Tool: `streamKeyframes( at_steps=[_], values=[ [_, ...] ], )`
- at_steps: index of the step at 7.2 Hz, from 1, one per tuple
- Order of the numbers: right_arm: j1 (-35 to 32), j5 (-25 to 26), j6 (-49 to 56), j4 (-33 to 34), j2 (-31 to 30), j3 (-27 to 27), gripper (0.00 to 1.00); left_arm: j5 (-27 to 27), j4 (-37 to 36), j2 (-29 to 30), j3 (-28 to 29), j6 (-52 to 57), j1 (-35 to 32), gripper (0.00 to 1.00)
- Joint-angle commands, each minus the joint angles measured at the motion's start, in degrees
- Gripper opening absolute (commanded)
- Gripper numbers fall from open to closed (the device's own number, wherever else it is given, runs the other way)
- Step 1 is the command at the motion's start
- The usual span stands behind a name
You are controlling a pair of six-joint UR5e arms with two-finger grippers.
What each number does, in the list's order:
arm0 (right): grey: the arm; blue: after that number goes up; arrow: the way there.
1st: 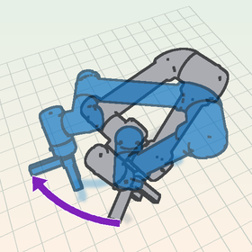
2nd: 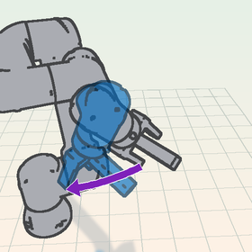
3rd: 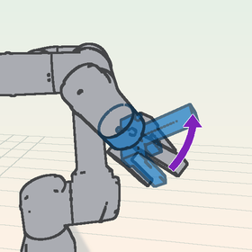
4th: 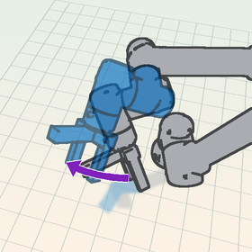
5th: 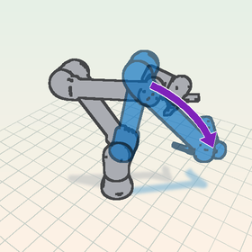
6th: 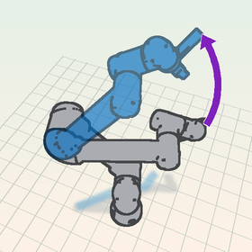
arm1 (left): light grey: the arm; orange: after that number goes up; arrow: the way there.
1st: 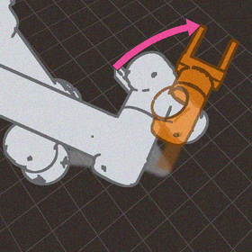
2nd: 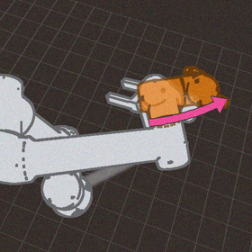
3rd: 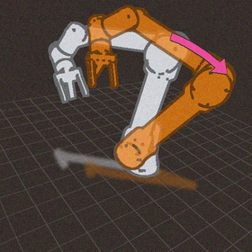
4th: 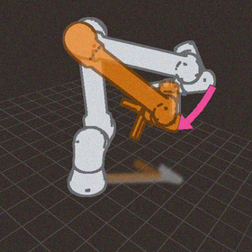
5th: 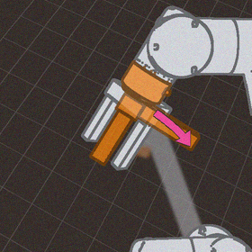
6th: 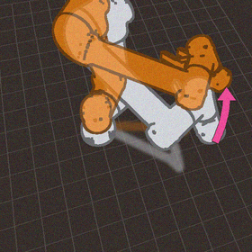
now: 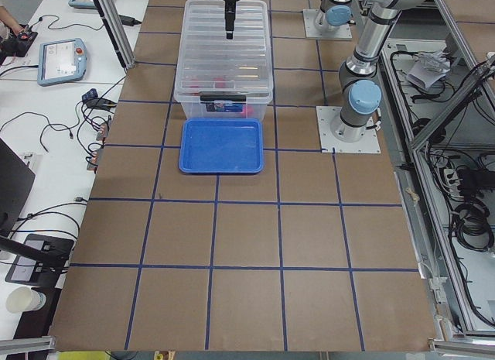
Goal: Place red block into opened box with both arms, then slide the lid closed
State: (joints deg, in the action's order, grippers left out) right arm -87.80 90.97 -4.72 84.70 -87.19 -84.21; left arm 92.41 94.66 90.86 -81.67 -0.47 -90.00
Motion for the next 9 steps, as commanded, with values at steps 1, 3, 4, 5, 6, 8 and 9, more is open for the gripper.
streamKeyframes(
  at_steps=[1,3,4,5,6,8,9],
  values=[
    [0.0,0.0,-0.02,-0.06,0.0,0.01,1.0,-0.04,0.0,-0.07,-0.07,0.03,0.0,1.0],
    [0.0,-0.09,-0.02,0.03,0.0,-0.07,1.0,-0.13,0.0,-0.07,-0.16,-0.06,0.0,1.0],
    [0.0,0.08,-0.11,-0.58,0.0,-0.77,1.0,-0.13,0.0,-0.16,-0.16,0.03,0.35,1.0],
    [0.0,0.08,-0.11,-0.24,-0.09,-0.08,1.0,-0.21,0.0,-0.16,-0.16,0.12,0.18,1.0],
    [0.0,0.26,-0.2,-0.24,-0.09,-0.51,1.0,-0.13,-0.26,0.02,-0.16,0.38,0.18,1.0],
    [0.0,0.17,-0.11,-0.15,-0.09,-0.25,1.0,-0.82,-0.26,0.02,0.1,0.38,0.52,1.0],
    [0.0,0.08,-0.11,-0.15,-0.09,-0.07,1.0,-0.92,-0.18,-0.16,-0.07,0.38,0.53,1.0]
  ],
)
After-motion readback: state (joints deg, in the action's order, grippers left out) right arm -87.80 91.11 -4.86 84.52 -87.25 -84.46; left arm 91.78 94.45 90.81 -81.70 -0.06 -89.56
